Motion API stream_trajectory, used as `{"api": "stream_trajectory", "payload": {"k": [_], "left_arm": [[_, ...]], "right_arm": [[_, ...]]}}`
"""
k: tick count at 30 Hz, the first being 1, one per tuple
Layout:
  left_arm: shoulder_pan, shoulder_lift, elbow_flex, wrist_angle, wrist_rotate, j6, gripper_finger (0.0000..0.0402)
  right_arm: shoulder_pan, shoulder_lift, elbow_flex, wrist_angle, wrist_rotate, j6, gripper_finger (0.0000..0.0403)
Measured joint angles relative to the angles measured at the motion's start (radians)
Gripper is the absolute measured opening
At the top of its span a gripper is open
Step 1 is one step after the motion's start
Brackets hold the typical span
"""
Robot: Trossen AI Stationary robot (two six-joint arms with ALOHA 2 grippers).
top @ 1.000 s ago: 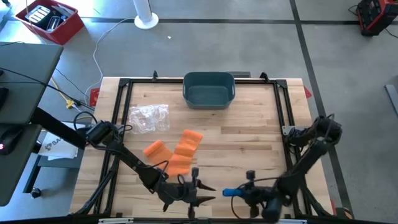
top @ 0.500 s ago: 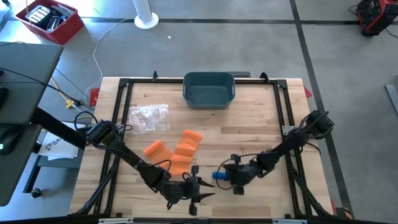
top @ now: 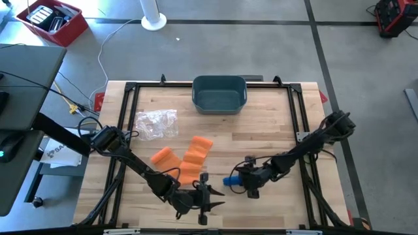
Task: Roll bandage
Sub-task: Roll the blue bandage, then put the rolled blue bandage into the right transparent zip bag
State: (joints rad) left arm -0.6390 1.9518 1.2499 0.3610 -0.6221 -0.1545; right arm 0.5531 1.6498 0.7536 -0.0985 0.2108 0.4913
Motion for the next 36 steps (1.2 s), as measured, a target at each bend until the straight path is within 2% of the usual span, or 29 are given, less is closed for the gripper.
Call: {"api": "stream_trajectory", "payload": {"k": [3,6,8,12,18,25,30,36], "left_arm": [[0.009,0.000,0.000,-0.037,-0.021,-0.052,0.0113],[0.028,0.000,0.000,-0.094,-0.038,-0.149,0.0113],[0.040,0.000,0.000,-0.129,-0.038,-0.207,0.0113],[0.054,0.000,0.000,-0.165,-0.038,-0.278,0.0113],[0.055,0.000,0.000,-0.164,-0.037,-0.282,0.0113],[0.057,0.000,0.000,-0.164,-0.035,-0.281,0.0113],[0.062,0.000,0.000,-0.164,-0.035,-0.283,0.0113],[0.062,0.001,0.000,-0.163,-0.035,-0.301,0.0113]], "right_arm": [[0.027,-0.060,0.000,-0.054,0.085,0.008,0.0208],[0.060,-0.106,0.000,-0.078,0.214,0.053,0.0209],[0.080,-0.121,0.001,-0.076,0.257,0.067,0.0209],[0.113,-0.119,0.000,-0.081,0.237,0.100,0.0209],[0.162,-0.118,0.001,-0.123,0.209,0.164,0.0209],[0.202,-0.119,0.000,-0.153,0.301,0.189,0.0209],[0.207,-0.119,0.000,-0.168,0.304,0.252,0.0209],[0.198,-0.112,0.000,-0.163,0.326,0.204,0.0209]]}}
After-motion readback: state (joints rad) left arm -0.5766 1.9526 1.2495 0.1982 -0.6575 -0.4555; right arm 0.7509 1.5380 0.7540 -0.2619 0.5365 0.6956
